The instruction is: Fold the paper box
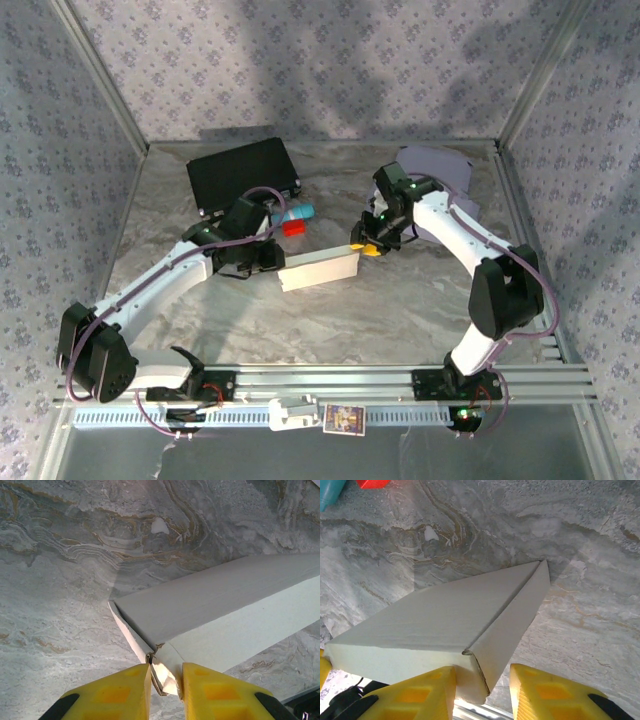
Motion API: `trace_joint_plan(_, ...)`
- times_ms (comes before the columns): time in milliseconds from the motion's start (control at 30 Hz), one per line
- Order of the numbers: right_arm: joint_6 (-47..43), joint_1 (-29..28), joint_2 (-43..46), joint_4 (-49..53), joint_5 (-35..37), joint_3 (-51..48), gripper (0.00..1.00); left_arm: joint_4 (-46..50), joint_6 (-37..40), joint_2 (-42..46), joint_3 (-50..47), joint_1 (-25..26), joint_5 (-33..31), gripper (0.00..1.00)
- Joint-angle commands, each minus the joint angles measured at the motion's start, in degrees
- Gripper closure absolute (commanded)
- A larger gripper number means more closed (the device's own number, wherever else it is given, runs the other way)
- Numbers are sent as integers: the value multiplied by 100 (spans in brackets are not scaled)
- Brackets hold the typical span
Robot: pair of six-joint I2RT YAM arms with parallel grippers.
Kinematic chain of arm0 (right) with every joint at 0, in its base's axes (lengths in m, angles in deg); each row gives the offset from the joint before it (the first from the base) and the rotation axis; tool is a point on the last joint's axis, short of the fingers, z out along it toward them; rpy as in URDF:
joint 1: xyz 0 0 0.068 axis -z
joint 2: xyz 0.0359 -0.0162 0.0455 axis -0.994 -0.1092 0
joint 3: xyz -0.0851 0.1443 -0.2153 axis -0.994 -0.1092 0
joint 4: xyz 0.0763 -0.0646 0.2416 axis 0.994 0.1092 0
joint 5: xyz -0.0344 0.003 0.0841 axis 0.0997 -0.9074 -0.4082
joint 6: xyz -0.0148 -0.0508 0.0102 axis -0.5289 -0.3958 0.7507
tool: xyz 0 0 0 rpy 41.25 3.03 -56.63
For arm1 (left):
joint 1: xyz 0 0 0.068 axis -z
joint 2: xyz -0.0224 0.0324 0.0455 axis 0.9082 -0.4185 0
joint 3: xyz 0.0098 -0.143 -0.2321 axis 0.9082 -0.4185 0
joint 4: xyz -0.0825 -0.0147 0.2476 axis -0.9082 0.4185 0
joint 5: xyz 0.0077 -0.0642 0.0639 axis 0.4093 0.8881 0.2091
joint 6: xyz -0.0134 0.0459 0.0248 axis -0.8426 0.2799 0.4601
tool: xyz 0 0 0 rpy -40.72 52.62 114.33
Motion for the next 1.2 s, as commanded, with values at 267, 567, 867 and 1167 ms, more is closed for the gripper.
trace_joint_plan(267, 190, 20, -227, -4, 187, -37, 66, 230, -22, 58, -469, -230, 162, 80)
trace_joint_plan(567, 224, 12, -309, -13, 159, 20, 67, 513, 86, 216, -508, -334, 27, 72)
trace_joint_plan(867, 250, 12, -353, -34, 152, 26, 68, -124, -325, 262, -935, -416, 414, 77)
trace_joint_plan(1167, 336, 61, -387, -97, 118, 16, 68, -120, -459, 614, -1252, -561, 357, 77)
